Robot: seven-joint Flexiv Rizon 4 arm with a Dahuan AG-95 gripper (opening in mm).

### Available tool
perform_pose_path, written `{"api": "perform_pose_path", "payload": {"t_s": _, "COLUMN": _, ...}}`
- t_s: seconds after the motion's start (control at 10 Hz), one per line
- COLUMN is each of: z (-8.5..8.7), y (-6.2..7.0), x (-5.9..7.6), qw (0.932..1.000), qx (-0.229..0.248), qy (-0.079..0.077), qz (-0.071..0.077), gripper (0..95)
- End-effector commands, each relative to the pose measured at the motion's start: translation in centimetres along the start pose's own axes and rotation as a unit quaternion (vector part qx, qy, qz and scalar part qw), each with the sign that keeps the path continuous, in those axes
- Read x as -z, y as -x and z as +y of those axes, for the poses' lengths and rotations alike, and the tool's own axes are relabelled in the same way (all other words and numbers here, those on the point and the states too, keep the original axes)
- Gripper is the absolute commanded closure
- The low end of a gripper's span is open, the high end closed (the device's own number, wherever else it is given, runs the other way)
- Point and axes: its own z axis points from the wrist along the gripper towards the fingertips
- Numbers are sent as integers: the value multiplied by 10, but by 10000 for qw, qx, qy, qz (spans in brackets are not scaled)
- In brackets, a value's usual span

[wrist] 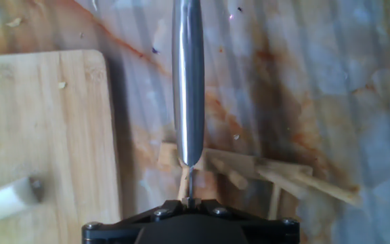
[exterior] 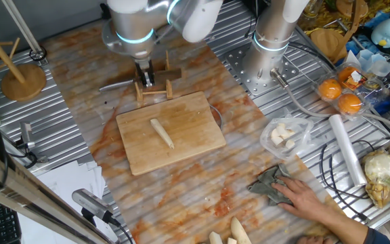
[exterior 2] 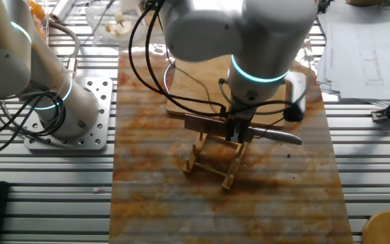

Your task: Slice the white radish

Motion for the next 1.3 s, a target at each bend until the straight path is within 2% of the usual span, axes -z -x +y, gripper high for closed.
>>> {"api": "perform_pose_path", "payload": {"t_s": 0.1, "z": 2, "y": -3, "x": 55, "qw": 9992, "qx": 409, "qy": 2, "qz": 46, "gripper": 950}}
{"api": "perform_pose_path", "payload": {"t_s": 0.2, "z": 10, "y": -4, "x": 80, "qw": 9982, "qx": 599, "qy": -100, "qz": 17, "gripper": 950}}
{"api": "perform_pose_path", "payload": {"t_s": 0.3, "z": 20, "y": -4, "x": 98, "qw": 9967, "qx": 793, "qy": -186, "qz": 1, "gripper": 950}}
{"api": "perform_pose_path", "payload": {"t_s": 0.4, "z": 29, "y": 1, "x": 112, "qw": 9943, "qx": 1031, "qy": -251, "qz": -69, "gripper": 950}}
{"api": "perform_pose_path", "payload": {"t_s": 0.5, "z": 39, "y": 6, "x": 120, "qw": 9925, "qx": 1195, "qy": -207, "qz": -153, "gripper": 950}}
{"api": "perform_pose_path", "payload": {"t_s": 0.6, "z": 51, "y": 14, "x": 121, "qw": 9895, "qx": 1405, "qy": -144, "qz": -303, "gripper": 950}}
{"api": "perform_pose_path", "payload": {"t_s": 0.7, "z": 61, "y": 23, "x": 122, "qw": 9868, "qx": 1571, "qy": -79, "qz": -388, "gripper": 950}}
{"api": "perform_pose_path", "payload": {"t_s": 0.9, "z": 77, "y": 33, "x": 120, "qw": 9822, "qx": 1842, "qy": -88, "qz": -359, "gripper": 950}}
{"api": "perform_pose_path", "payload": {"t_s": 1.0, "z": 79, "y": 34, "x": 118, "qw": 9807, "qx": 1919, "qy": -74, "qz": -356, "gripper": 950}}
{"api": "perform_pose_path", "payload": {"t_s": 1.1, "z": 84, "y": 36, "x": 114, "qw": 9793, "qx": 2000, "qy": -31, "qz": -293, "gripper": 950}}
{"api": "perform_pose_path", "payload": {"t_s": 1.2, "z": 89, "y": 37, "x": 110, "qw": 9781, "qx": 2056, "qy": 257, "qz": -216, "gripper": 950}}
{"api": "perform_pose_path", "payload": {"t_s": 1.3, "z": 96, "y": 39, "x": 105, "qw": 9758, "qx": 2138, "qy": 363, "qz": -269, "gripper": 950}}
